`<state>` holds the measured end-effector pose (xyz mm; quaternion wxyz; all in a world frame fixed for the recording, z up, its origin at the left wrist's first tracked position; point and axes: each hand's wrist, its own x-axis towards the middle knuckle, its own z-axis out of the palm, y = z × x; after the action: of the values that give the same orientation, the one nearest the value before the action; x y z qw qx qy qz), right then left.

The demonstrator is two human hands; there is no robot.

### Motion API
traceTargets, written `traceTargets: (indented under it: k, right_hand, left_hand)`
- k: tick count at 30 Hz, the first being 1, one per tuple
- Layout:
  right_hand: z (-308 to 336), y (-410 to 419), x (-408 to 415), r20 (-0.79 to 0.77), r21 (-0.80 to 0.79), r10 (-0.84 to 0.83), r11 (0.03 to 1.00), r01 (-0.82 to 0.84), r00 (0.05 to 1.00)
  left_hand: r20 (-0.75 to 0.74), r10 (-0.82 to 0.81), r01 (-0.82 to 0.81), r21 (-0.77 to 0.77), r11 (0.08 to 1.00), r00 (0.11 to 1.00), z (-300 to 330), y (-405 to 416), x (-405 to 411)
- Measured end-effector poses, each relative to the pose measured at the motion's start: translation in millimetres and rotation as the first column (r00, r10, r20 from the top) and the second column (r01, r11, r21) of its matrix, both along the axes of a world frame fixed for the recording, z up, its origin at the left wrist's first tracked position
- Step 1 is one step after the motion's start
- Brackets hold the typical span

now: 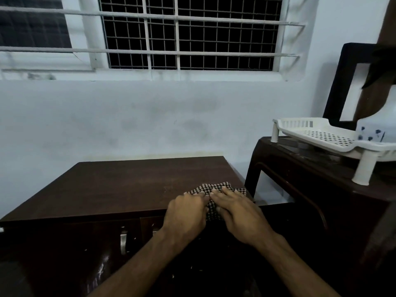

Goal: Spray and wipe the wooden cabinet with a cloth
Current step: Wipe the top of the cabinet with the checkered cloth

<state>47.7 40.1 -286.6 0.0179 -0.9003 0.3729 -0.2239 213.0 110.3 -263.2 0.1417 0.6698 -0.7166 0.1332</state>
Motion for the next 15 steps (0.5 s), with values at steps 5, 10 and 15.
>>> traceTargets:
  k: [5,10,15]
  right_hand:
    - [1,-17,-28,-0.087,0.018,0.035,0.999,-0.033,0.996]
    - [0,-29,-55,-0.061,0.082,-0.061,0.994,0.066,0.996]
    - [-1,-29,-55,-0.032,0.133,-0.112,0.984,0.115,0.993]
  left_hand:
    - [-0.030,-0.010,0.010,-0.001,1.000,0.999,-4,-14,-18]
    - [-0.061,-0.025,0.026,0.010,1.000,0.998,-3,-32,-50]
    - [-0.061,-0.073,0.073,-0.004,0.997,0.996,-3,-33,-54]
